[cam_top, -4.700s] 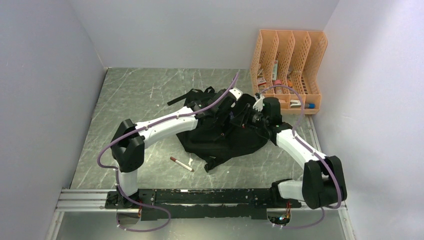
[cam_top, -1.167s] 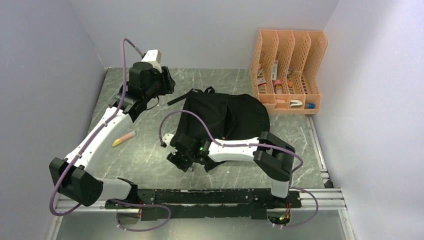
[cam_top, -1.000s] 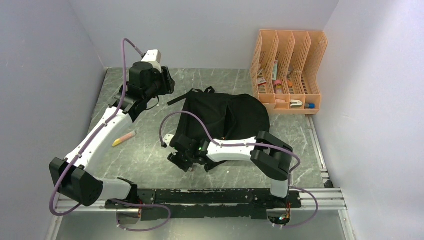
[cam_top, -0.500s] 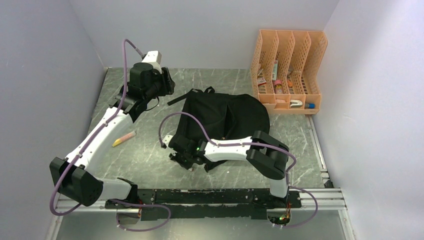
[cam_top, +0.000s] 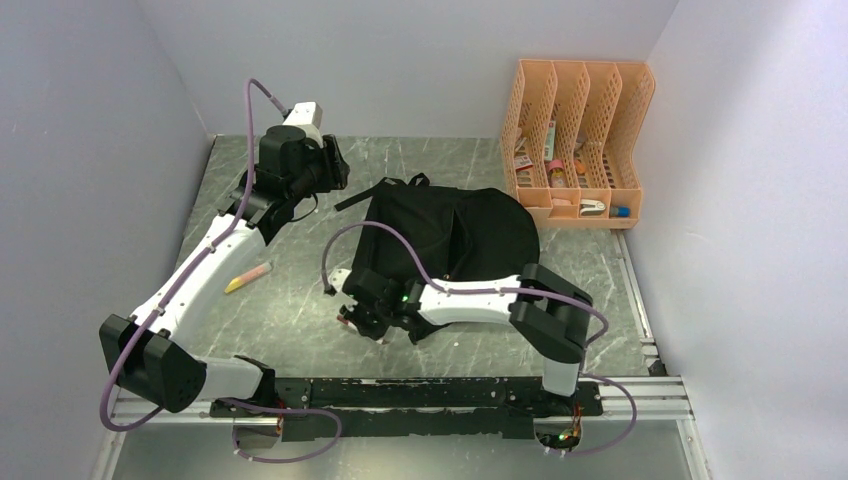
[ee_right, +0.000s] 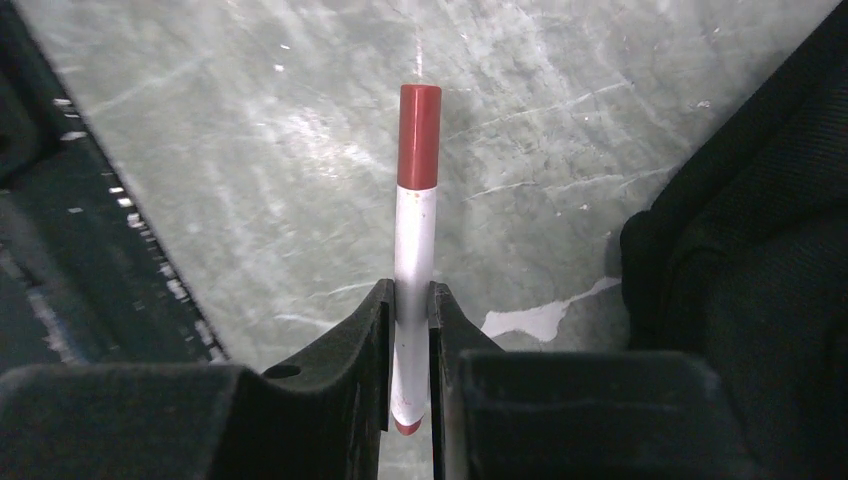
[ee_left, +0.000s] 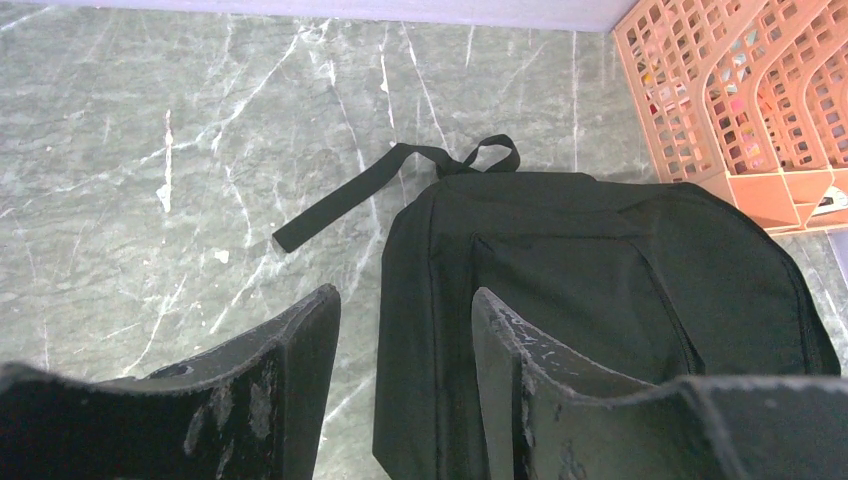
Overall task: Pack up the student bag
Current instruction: Pick up the stationery from the center of the board.
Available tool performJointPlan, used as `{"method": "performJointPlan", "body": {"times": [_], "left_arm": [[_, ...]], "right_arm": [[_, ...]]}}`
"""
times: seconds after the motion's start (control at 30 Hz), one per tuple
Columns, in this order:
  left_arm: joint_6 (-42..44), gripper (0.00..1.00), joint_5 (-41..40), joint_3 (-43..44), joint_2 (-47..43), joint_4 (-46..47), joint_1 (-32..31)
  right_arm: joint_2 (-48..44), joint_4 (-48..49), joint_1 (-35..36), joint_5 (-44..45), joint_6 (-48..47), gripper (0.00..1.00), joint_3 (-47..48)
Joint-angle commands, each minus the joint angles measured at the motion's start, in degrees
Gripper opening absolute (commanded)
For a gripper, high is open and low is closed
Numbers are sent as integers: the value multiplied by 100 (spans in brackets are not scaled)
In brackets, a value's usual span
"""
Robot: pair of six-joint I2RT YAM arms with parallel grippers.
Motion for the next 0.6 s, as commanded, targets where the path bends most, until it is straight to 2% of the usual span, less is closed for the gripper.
{"method": "performJointPlan", "body": {"times": [0.0, 0.3, 0.43, 0.57], "left_arm": [[49, 57, -39, -59, -136, 8, 57], [43, 60, -49, 32, -145, -33, 65], [52, 61, 32, 39, -147, 11, 66], [113, 63, 463, -17, -75, 141, 66]], "right_arm": [[-824, 746, -33, -189, 238, 0, -272], [-2390, 1448, -637, 532, 852, 0, -1106], [-3184, 1686, -1209, 833, 1344, 0, -1579], [-4105, 1929, -1841, 1111, 1841, 0, -2109]]}}
